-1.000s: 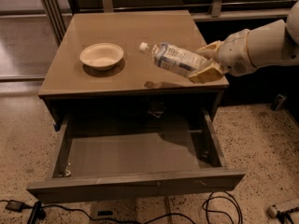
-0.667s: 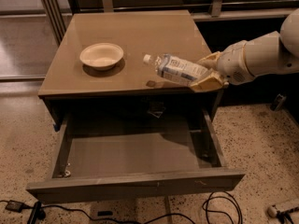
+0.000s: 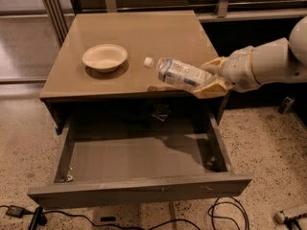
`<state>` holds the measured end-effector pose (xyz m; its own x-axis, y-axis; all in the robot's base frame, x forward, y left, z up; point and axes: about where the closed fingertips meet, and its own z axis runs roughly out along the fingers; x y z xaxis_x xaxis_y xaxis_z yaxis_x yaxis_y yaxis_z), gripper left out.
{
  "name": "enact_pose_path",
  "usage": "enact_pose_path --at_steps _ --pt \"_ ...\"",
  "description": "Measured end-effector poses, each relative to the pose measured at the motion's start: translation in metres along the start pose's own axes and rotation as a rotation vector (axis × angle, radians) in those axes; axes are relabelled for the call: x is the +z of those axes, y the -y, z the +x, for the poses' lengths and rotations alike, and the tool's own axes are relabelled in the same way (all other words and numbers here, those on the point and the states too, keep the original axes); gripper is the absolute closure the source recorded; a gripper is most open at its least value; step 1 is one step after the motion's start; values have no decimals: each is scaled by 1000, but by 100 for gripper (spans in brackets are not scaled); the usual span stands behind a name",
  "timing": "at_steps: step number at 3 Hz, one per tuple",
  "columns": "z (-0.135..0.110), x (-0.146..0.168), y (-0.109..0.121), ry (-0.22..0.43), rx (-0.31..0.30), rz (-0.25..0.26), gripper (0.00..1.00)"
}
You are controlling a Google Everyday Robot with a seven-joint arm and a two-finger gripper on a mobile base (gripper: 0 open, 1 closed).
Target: Place blue plastic bottle into top drawer
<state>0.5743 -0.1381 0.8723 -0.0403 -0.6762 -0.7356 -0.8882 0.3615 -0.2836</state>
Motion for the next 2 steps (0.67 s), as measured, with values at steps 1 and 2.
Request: enact_pose_path --at_steps 1,2 --pt "1 9 -46 53 -39 -67 100" --pt "17 24 -89 45 -95 -145 100"
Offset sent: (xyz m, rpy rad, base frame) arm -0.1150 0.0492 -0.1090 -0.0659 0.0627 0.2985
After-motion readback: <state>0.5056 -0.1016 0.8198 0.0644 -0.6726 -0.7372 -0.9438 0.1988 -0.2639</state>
